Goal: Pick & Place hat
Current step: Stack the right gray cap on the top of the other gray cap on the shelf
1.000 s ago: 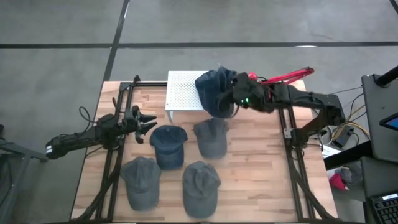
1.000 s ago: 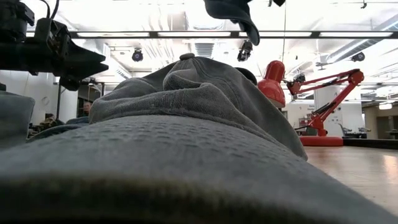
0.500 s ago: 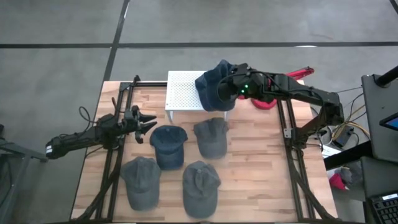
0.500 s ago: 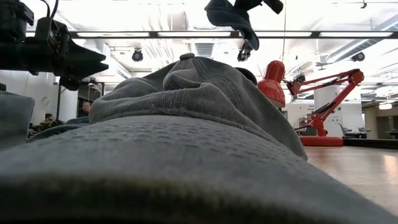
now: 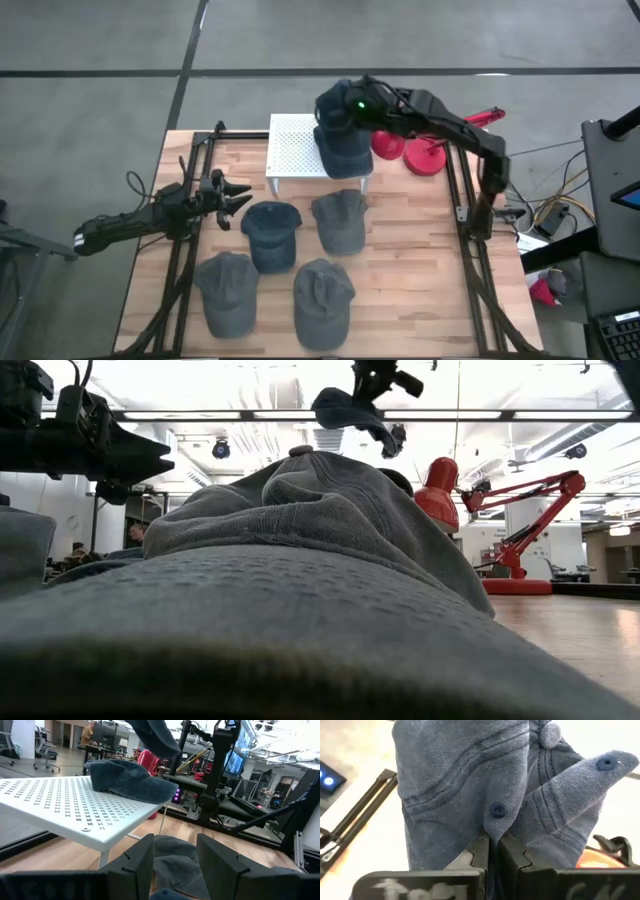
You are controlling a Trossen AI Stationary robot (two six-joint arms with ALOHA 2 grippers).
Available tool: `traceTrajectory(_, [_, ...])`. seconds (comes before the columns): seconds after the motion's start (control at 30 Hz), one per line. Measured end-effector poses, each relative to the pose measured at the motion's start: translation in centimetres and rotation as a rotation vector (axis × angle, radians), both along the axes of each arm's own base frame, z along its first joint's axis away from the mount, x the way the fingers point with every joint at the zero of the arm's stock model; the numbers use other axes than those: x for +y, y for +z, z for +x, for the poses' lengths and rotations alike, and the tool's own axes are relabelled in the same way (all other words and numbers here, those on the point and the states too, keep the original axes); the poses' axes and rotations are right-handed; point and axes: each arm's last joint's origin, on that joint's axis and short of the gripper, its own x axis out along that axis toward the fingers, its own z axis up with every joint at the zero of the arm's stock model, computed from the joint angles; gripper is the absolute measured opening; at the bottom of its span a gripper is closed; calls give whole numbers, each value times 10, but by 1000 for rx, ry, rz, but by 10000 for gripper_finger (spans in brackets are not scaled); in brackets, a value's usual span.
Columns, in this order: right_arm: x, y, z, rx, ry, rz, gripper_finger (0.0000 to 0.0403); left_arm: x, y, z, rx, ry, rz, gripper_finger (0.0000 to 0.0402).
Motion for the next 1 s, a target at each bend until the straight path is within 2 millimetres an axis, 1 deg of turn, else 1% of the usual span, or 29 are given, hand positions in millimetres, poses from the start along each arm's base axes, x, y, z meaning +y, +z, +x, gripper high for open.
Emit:
traceTrajectory(0.07, [-7,1,6,-3,7,64,13,0,0,0,-1,0,-3,151])
traceTrajectory(0.13, [-13,-7,11,1,22,131,13,0,0,0,-2,-1,-7,152])
traceTrajectory(0.2, [-20,-17,9,9,20,197,13,0,0,0,-2,0,-7,151])
traceTrajectory(0.27, [-21,-25,8,47,-6,228,13,0,0,0,-2,-1,-7,152])
traceTrajectory(0.37, [-24,-29,1,96,-78,236,13,0,0,0,0,2,-7,152])
traceTrajectory(0.57, [-25,-27,1,77,-94,233,13,0,0,0,1,5,-6,151])
traceTrajectory(0.7, [-28,-35,7,86,-112,250,13,0,0,0,1,5,-6,151])
traceTrajectory(0.83, [-32,-47,15,119,-116,263,13,0,0,0,1,5,-7,151])
traceTrajectory(1.0, [-34,-58,23,151,-82,286,13,0,0,0,1,5,-6,151])
